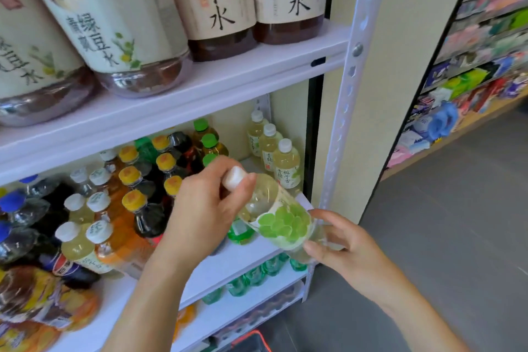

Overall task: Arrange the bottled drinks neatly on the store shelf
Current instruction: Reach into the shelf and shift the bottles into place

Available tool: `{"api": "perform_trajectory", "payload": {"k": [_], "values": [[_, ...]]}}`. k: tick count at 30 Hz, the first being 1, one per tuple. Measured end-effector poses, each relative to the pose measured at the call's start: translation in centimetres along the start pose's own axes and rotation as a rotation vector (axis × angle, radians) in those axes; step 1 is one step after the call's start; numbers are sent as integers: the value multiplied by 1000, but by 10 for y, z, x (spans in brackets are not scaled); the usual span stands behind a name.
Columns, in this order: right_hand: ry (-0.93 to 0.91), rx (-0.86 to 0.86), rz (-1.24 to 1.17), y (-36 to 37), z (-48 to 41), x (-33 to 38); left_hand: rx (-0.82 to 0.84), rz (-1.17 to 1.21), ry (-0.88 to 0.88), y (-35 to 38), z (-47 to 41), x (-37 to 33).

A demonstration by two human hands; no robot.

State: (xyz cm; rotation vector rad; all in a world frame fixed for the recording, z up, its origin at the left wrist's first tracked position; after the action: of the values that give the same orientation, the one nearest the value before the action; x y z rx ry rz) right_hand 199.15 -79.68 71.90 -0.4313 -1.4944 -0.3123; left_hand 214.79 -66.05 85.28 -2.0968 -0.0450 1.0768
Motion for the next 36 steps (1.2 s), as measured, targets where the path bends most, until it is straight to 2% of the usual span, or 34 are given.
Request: {"api": "perform_trajectory", "payload": {"k": [3, 6, 11, 21, 25, 31, 33, 36], "values": [[-20, -258, 294, -36, -12, -18, 18, -261, 160, 28, -9, -24], [-25, -352, 368, -57, -22, -33, 83, -322, 174, 56, -22, -23], [2, -304, 403, -58, -45, -50, 200, -285, 147, 106, -46, -10], [-33, -338, 377, -57, -57, -51, 411, -317, 31, 185, -77, 13], [-36, -330, 350, -58, -57, -52, 443, -353, -24, 196, -82, 18], [-16, -313, 348, -59, -56, -55, 492, -413, -16, 201, -83, 25], [-10, -302, 396, -58, -55, -55, 496, -439, -5, 202, -82, 26], [46, -245, 608, -56, -50, -56, 494, -467, -15, 204, -81, 28]]}}
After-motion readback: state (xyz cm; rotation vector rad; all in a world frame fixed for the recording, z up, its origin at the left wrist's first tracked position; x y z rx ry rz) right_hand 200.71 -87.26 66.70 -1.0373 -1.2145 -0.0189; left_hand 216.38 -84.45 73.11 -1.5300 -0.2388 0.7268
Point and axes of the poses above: each hand's wrist, its own z-axis away from the middle knuckle, its own y-axis out of the palm, x = y × z, the point moved 9 cm from there along -z, towards the middle knuckle, and after that the axes turned 7 degrees about -y, right-handed, at the moved point
